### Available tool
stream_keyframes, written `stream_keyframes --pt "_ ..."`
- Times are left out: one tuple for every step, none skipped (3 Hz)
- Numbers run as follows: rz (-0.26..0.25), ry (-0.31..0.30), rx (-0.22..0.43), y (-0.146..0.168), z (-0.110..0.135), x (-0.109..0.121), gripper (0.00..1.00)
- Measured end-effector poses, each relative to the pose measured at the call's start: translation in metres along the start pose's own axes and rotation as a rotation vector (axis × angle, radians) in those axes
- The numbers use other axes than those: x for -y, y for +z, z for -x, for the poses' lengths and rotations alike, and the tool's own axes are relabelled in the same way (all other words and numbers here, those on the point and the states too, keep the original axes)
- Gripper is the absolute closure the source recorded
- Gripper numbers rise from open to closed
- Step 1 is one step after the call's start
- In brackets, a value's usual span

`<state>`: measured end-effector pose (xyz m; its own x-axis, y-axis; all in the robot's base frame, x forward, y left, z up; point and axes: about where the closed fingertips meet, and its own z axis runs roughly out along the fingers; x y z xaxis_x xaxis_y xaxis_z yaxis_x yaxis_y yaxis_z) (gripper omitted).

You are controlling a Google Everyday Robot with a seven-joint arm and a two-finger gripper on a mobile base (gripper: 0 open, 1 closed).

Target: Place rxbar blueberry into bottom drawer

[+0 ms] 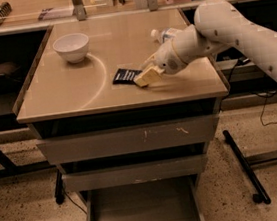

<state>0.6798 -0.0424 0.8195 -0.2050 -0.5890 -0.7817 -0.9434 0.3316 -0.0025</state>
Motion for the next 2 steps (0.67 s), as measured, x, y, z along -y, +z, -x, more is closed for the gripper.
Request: stream_keyframes --pt "-0.016 -0.081 0.153 -0.034 0.016 -0.063 1.0" --pt "-0.021 -0.118 0.243 -0.056 0.01 -0.115 1.0"
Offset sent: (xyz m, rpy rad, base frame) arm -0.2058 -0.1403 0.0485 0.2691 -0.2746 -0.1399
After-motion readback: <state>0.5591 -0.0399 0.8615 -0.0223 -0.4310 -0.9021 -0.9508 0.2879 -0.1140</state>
